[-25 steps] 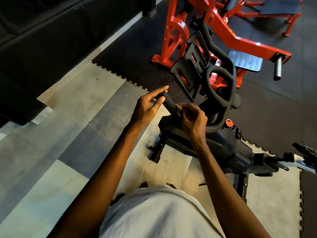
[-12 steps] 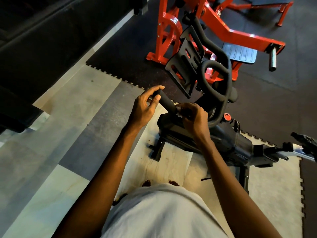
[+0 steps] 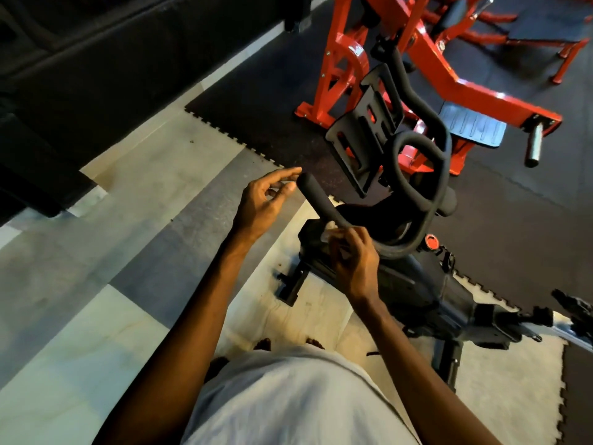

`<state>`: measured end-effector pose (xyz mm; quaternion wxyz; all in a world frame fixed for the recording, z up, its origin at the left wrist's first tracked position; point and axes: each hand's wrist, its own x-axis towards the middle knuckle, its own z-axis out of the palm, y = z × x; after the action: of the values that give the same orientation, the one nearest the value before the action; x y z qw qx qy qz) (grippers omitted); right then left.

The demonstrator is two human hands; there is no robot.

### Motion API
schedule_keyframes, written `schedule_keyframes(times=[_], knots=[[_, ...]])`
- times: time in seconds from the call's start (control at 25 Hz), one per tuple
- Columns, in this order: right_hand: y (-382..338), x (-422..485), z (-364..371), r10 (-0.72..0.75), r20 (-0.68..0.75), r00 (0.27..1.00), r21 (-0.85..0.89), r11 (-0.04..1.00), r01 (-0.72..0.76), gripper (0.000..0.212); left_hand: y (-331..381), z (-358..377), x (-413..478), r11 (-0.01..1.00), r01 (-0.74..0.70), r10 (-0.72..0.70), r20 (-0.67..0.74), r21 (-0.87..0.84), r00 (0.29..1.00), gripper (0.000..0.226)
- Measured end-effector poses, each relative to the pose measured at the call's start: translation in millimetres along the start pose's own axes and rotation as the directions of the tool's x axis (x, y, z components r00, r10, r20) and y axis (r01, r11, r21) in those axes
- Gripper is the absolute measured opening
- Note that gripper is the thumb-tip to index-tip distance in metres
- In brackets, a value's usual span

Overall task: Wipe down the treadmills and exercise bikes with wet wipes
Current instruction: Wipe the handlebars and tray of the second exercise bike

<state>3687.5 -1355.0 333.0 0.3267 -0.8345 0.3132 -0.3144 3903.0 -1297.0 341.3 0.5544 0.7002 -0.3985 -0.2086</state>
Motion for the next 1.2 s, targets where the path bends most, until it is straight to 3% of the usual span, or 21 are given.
schedule_keyframes(times=[0.16, 0.4, 0.6, 0.72, 0.88, 1.0, 1.2], knots=[[-18, 28, 11, 0.054, -0.105, 0.993, 0.148, 0.988, -0.038, 0.012, -4, -2, -10, 0.999, 0.04, -0.042, -0.069, -0.032, 0.997, 0.033], [-43, 61, 22, -0.114, -0.048, 0.992, 0.118, 0.986, 0.119, 0.013, 11, 2, -14, 1.0, -0.014, 0.013, -0.052, -0.007, 0.999, 0.031], [-18, 45, 7, 0.045, -0.05, 0.998, 0.136, 0.99, -0.038, 0.011, 12, -8, -15, 0.993, -0.019, 0.018, -0.009, -0.116, 1.0, 0.032], [-33, 66, 14, 0.061, -0.106, 0.992, 0.225, 0.974, -0.036, 0.01, 17, -7, -17, 0.989, 0.009, -0.013, -0.025, -0.15, 1.0, 0.032], [-36, 82, 11, 0.016, -0.052, 0.999, 0.198, 0.98, -0.005, 0.014, 15, -2, -11, 0.995, 0.003, -0.008, -0.054, -0.101, 0.999, 0.03], [-13, 71, -4, 0.096, 0.006, 0.995, 0.15, 0.984, -0.096, 0.017, 15, 9, -8, 1.0, -0.009, 0.009, -0.08, 0.002, 0.997, 0.031], [-32, 89, 17, 0.086, -0.101, 0.991, 0.186, 0.98, -0.066, 0.011, 10, 11, -3, 1.0, -0.021, 0.022, -0.102, 0.014, 0.994, 0.029]])
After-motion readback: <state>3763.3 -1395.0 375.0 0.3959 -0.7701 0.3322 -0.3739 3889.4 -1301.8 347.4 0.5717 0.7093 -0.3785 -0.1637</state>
